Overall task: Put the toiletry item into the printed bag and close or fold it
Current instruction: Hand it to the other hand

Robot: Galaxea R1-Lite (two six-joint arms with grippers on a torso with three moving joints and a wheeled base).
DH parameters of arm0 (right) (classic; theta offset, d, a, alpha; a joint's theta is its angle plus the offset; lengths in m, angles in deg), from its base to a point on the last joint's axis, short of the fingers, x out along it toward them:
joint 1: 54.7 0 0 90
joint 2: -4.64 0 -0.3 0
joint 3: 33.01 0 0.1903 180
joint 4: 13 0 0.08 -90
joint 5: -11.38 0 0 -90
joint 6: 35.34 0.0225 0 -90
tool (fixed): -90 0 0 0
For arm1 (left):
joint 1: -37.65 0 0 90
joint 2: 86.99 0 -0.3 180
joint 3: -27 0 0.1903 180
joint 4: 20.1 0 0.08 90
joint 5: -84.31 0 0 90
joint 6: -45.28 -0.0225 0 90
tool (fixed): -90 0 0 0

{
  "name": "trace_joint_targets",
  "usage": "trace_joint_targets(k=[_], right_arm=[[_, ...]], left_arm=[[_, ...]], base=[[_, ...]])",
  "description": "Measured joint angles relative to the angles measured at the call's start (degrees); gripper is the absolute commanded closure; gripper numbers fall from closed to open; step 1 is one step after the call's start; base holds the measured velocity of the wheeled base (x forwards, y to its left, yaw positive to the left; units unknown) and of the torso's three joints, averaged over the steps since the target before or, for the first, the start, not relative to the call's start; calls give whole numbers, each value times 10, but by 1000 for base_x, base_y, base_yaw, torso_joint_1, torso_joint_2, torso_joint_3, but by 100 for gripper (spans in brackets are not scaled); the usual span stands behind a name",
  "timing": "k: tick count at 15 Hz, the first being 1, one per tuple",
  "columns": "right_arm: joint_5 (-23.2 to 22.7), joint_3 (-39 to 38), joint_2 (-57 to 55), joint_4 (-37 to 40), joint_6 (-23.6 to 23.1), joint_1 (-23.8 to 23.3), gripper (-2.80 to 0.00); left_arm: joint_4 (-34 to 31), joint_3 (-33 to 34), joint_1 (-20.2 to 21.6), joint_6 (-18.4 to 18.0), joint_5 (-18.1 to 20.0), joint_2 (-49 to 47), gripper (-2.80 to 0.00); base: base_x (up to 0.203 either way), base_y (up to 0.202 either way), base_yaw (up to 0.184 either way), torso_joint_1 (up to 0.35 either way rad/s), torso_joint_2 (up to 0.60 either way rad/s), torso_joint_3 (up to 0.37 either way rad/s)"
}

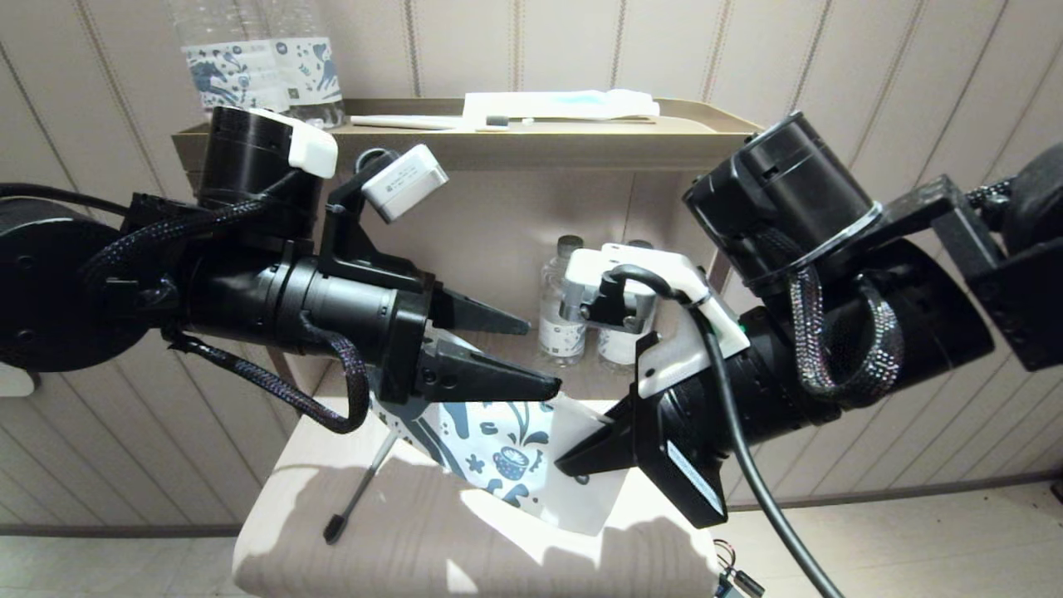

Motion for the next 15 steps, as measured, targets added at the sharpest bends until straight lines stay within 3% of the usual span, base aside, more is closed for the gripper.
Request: trace_joint_targets(k=[5,8,10,13,15], right_arm=[[-2,2,-1,9,-8,-8,0],[7,36,-3,66,-22,-18,0],[31,90,-8,135,-33,-24,0],[52,169,-23,233,-46,-22,0],[49,187,-32,255,-51,-4,0]], left_arm=[[-7,4,-1,-11,-4,10,-280],[-59,-6,3,-21,-8,46,-280],[-129,-29,21,-67,-9,61,-280],[-268,-80,44,-176,-17,60,-280],[-299,-109,56,-202,-15,49,-280]], base=[[0,0,0,0,0,0],[0,0,0,0,0,0],[0,0,0,0,0,0],[0,0,0,0,0,0],[0,0,0,0,0,0]])
